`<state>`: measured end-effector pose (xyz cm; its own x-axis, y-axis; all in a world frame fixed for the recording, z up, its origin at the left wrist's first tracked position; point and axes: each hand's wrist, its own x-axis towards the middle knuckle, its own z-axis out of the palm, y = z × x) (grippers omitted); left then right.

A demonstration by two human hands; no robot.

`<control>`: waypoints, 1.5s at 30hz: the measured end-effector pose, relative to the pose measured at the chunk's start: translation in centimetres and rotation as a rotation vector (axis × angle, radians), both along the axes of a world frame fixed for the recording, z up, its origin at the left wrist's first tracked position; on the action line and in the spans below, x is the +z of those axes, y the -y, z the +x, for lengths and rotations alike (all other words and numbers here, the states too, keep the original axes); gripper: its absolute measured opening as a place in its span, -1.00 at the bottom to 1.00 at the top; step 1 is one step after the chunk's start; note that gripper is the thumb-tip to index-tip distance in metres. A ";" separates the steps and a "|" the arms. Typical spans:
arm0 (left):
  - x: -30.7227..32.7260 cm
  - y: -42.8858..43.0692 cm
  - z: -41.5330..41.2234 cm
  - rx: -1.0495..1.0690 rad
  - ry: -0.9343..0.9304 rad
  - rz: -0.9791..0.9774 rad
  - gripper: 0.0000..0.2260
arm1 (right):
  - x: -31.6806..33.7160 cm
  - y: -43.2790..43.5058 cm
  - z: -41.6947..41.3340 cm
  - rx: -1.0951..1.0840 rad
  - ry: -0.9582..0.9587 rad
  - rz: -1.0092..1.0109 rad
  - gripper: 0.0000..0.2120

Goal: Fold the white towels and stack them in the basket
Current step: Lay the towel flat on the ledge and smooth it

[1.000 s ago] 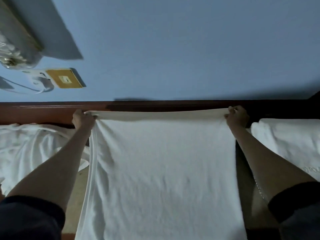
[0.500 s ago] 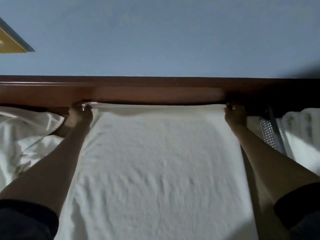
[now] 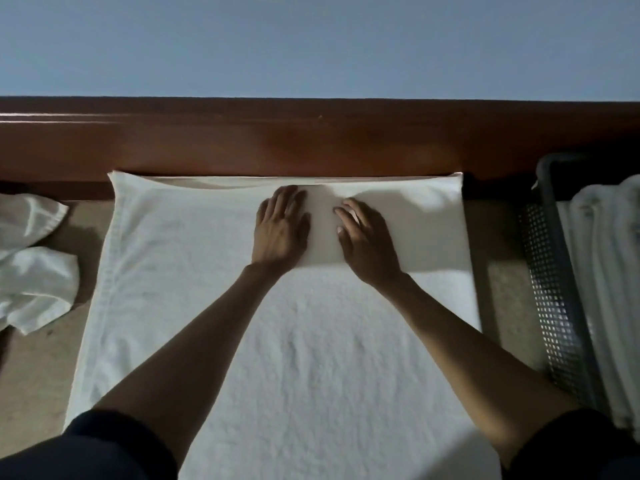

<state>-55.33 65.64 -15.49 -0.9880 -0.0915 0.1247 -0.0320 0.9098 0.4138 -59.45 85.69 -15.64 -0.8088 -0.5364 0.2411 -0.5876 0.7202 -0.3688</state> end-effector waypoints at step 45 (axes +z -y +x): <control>2.0 21.1 11.2 0.106 0.258 -0.079 -0.38 | 0.5 14.6 8.0 -0.468 0.120 0.234 -0.44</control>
<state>-44.18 44.57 -13.47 -0.9734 -0.1963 -0.1183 -0.2239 0.9249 0.3074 -51.44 71.04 -15.09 -0.9888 -0.1407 0.0490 -0.1479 0.9661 -0.2117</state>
